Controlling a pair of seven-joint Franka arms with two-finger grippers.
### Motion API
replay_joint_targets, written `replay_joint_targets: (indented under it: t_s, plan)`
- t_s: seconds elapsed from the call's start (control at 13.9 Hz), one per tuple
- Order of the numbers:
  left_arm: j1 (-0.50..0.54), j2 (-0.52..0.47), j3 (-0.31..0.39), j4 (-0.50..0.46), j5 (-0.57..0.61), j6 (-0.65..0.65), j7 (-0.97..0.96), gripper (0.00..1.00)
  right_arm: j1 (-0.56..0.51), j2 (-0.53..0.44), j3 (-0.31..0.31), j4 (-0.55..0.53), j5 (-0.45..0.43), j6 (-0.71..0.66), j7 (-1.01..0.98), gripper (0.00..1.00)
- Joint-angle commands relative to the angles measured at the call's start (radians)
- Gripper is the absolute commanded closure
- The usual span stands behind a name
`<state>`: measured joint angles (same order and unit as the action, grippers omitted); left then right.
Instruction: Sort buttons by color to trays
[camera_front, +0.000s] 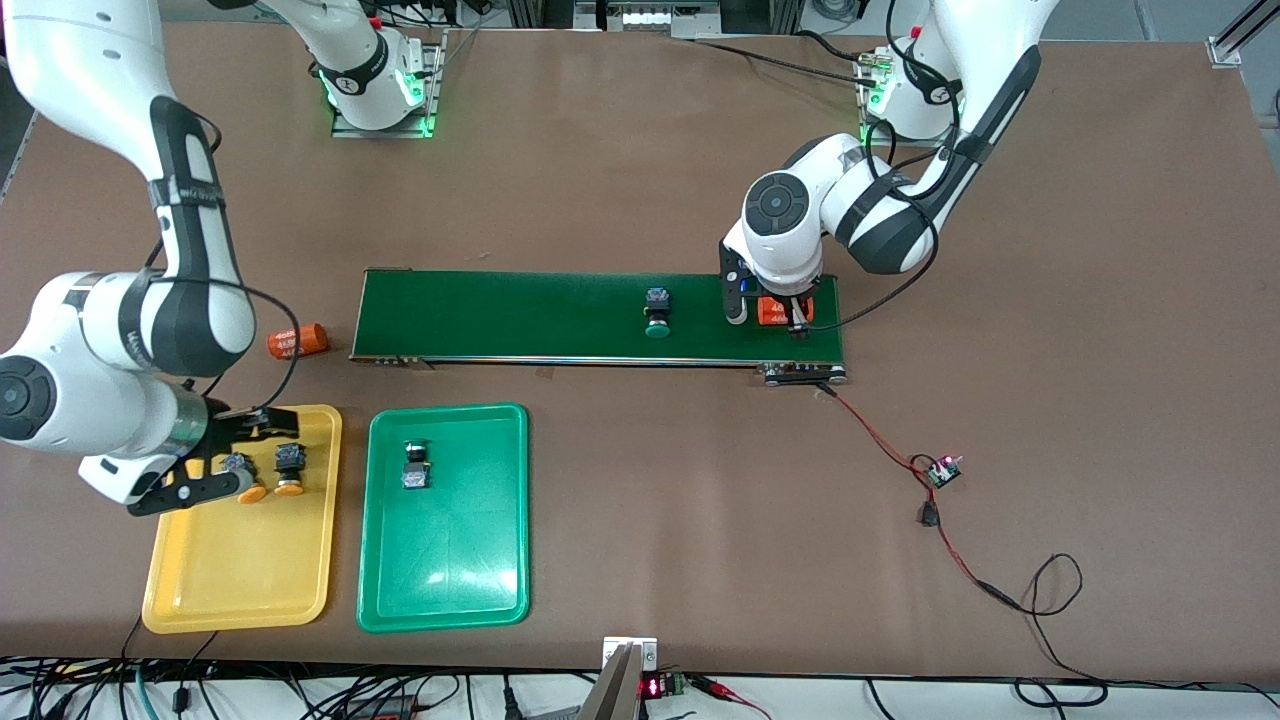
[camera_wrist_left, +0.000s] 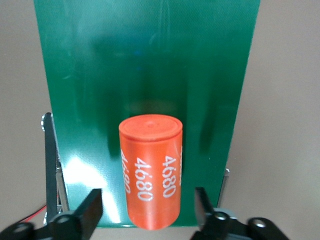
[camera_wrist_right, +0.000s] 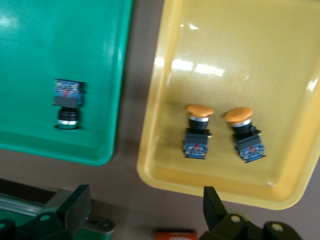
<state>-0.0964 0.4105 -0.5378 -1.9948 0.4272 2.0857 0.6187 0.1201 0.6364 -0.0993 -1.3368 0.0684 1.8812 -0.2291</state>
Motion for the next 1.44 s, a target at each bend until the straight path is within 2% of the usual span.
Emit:
replay_joint_targets:
  t_s: [0.0, 0.22, 0.36, 0.5, 0.86, 1.0, 1.22, 1.36]
  plan:
    - [0.015, -0.062, -0.005, -0.012, 0.018, -0.012, 0.024, 0.00, 0.062, -0.040, 0.009, -0.024, 0.013, -0.051, 0.075, 0.00]
    - [0.073, -0.143, -0.014, -0.001, -0.004, -0.091, 0.021, 0.00, 0.180, -0.049, 0.009, -0.025, 0.013, -0.118, 0.242, 0.00]
    - [0.115, -0.180, 0.004, 0.001, -0.097, -0.113, 0.012, 0.00, 0.277, -0.049, 0.009, -0.033, 0.010, -0.148, 0.445, 0.00]
    - [0.139, -0.205, 0.092, 0.016, -0.221, -0.141, 0.010, 0.00, 0.350, -0.049, 0.009, -0.036, 0.011, -0.168, 0.534, 0.00]
    - [0.121, -0.216, 0.379, 0.108, -0.438, -0.139, 0.003, 0.00, 0.499, -0.046, 0.009, -0.039, 0.014, -0.186, 0.664, 0.00]
    - [0.101, -0.217, 0.435, 0.169, -0.504, -0.148, -0.055, 0.00, 0.541, -0.040, 0.010, -0.047, 0.016, -0.175, 0.752, 0.00]
    - [0.057, -0.222, 0.498, 0.283, -0.504, -0.234, -0.320, 0.00, 0.576, -0.041, 0.010, -0.088, 0.045, -0.143, 0.803, 0.00]
    - [0.024, -0.284, 0.530, 0.287, -0.501, -0.272, -0.526, 0.00, 0.599, -0.040, 0.010, -0.104, 0.073, -0.133, 0.807, 0.00]
